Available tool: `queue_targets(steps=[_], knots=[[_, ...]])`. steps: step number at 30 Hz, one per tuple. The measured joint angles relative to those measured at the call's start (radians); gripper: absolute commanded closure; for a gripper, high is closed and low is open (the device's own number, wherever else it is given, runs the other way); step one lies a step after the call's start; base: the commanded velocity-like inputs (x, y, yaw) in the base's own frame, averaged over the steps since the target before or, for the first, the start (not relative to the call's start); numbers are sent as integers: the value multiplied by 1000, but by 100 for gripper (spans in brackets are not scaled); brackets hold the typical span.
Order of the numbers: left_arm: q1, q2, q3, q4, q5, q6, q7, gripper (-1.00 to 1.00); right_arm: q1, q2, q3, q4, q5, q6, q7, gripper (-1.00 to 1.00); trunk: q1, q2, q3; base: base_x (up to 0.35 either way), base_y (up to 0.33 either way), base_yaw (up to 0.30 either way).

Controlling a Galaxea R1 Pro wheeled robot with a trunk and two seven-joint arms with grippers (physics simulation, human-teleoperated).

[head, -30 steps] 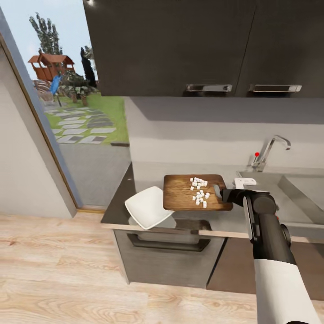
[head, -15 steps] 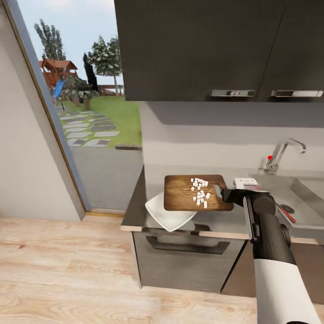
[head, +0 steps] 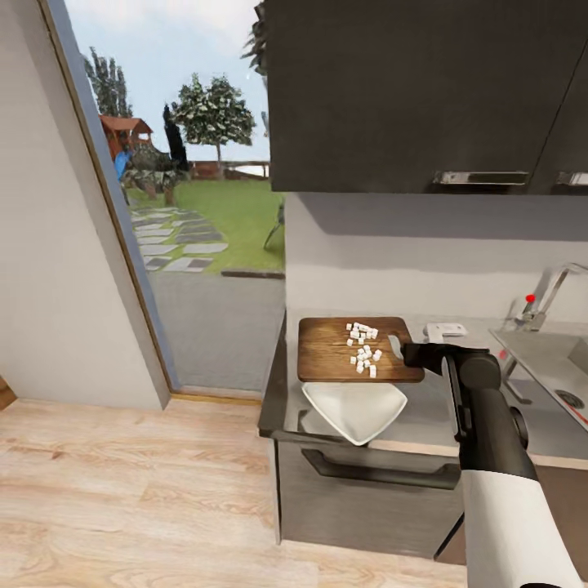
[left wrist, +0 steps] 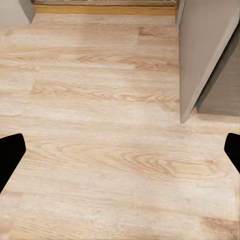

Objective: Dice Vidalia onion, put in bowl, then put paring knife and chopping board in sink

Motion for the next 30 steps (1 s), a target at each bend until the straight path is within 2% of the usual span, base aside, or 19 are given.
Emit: queue_targets(steps=[17,27,30], knots=[[0,0,0,0,0,0,0,-100,0,-5,-2,3,-3,-11,10,100,0,0,0,2,2,0],[0,0,0,0,0,0,0,-100,0,-5,-2,50,-4,-97,14,100,0,0,0,0,0,0],[0,0,0,0,0,0,0,-100,0,-5,-2,85,-5,-159,13,100,0,0,0,0,0,0]])
